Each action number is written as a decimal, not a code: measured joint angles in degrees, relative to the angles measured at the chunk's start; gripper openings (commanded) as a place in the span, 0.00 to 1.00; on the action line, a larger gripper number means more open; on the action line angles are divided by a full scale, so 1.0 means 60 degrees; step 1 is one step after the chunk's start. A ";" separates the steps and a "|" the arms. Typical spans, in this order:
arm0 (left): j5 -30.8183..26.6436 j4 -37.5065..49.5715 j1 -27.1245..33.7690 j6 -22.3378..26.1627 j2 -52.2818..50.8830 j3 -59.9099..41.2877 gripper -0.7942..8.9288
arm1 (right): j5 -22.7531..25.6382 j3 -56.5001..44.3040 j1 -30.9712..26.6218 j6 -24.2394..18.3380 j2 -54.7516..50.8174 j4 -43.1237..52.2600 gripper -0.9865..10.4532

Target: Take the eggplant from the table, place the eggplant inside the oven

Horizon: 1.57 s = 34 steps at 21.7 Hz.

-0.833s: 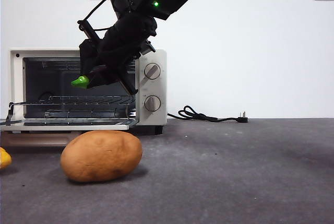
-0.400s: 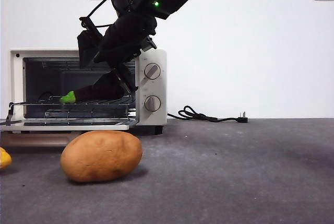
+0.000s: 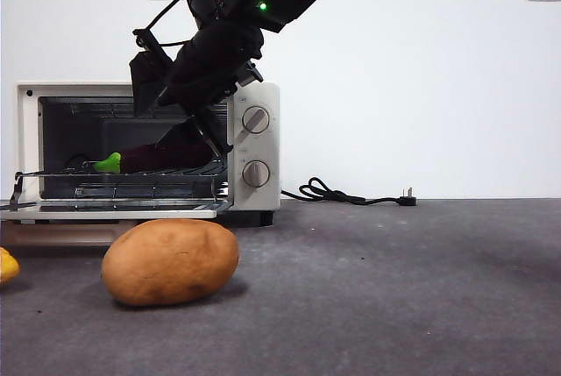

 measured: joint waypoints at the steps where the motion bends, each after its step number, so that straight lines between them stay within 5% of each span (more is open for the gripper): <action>1: 0.0000 0.0000 0.0000 0.0000 0.0000 0.0000 0.08 | 0.0000 -0.0004 0.0000 -0.0004 0.0000 -0.0011 0.31; 15: -0.0004 0.0004 0.0000 0.0015 0.0000 0.0000 0.08 | -0.0517 0.0033 0.0062 -0.0219 0.0000 -0.0015 0.31; 23: -0.0015 0.0025 0.0000 0.0091 0.0004 0.0000 0.08 | -0.1541 0.0036 0.0098 -0.0557 -0.0353 -0.0237 0.31; 28: -0.0015 0.0029 0.0000 0.0098 0.0022 0.0000 0.08 | -0.1759 0.0036 0.0193 -0.1763 -0.1443 -0.0765 0.31; 34: -0.0015 0.0033 0.0000 0.0102 0.0073 0.0000 0.08 | -0.1537 0.0084 0.0197 -0.4291 -0.3173 -0.2612 0.31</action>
